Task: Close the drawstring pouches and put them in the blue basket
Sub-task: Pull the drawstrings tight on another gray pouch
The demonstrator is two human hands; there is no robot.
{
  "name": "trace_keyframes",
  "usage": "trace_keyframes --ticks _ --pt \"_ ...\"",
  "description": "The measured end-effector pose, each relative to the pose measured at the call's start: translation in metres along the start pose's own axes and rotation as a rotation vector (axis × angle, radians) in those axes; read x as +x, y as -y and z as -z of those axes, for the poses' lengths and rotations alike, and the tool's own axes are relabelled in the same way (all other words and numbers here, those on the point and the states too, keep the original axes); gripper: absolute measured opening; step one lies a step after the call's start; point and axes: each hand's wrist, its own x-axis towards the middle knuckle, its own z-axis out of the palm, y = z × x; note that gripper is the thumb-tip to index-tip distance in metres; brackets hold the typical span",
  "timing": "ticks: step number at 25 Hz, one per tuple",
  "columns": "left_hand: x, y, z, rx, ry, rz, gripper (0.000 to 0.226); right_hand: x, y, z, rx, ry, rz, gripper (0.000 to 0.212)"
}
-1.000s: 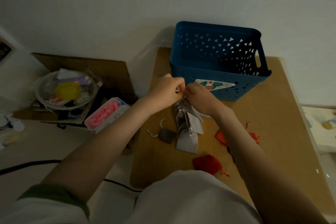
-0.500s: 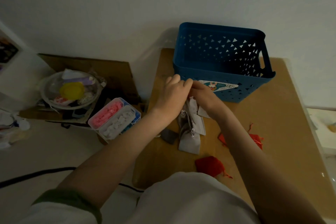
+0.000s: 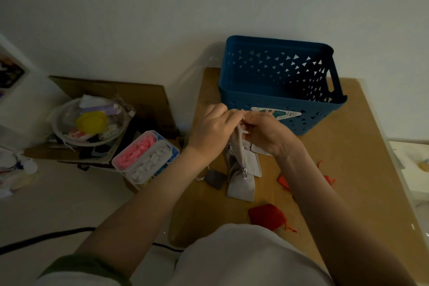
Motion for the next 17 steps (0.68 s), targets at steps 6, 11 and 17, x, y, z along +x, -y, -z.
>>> trace_keyframes --ticks 6,11,17 --pt "0.002 -0.002 -0.005 -0.117 0.036 0.358 0.03 -0.002 -0.005 0.0 0.026 -0.063 0.033 0.025" --pt "0.003 -0.017 -0.008 -0.166 0.014 0.788 0.036 -0.005 -0.007 0.001 0.073 -0.067 0.078 0.024" --pt "0.005 -0.028 -0.016 -0.138 -0.036 0.876 0.044 -0.006 -0.01 0.005 0.103 -0.092 0.089 0.024"
